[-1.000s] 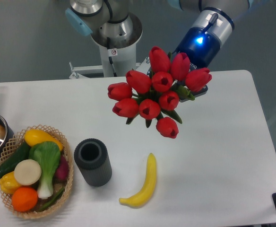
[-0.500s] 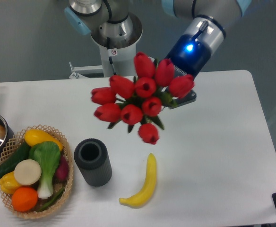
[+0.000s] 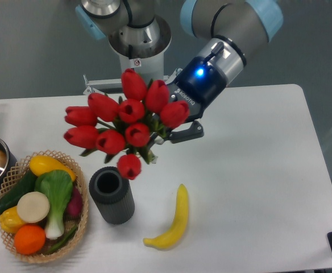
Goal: Insert the flowers into the vase
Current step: 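Carry the red tulip bunch with the gripper over the black vase, then lower the tulip stems into the black vase opening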
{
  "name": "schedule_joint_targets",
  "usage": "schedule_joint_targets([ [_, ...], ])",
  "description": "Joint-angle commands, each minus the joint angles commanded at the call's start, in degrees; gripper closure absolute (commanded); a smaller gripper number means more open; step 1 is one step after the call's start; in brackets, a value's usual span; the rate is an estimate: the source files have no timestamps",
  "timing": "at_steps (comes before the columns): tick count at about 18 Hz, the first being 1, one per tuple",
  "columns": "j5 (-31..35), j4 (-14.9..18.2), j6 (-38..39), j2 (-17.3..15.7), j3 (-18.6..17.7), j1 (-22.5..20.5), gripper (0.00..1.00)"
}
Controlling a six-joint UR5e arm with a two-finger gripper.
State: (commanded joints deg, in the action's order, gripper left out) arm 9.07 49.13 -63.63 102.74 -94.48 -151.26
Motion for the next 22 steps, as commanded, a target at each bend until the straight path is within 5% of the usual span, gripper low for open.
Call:
schedule_joint_targets([
  [12, -6.08, -0.35, -4.48, 2.91, -5.71, 2.81, 0.82],
  [22, -7.48, -0.35, -8.97, 5.63, -5.54, 2.90, 0.82],
])
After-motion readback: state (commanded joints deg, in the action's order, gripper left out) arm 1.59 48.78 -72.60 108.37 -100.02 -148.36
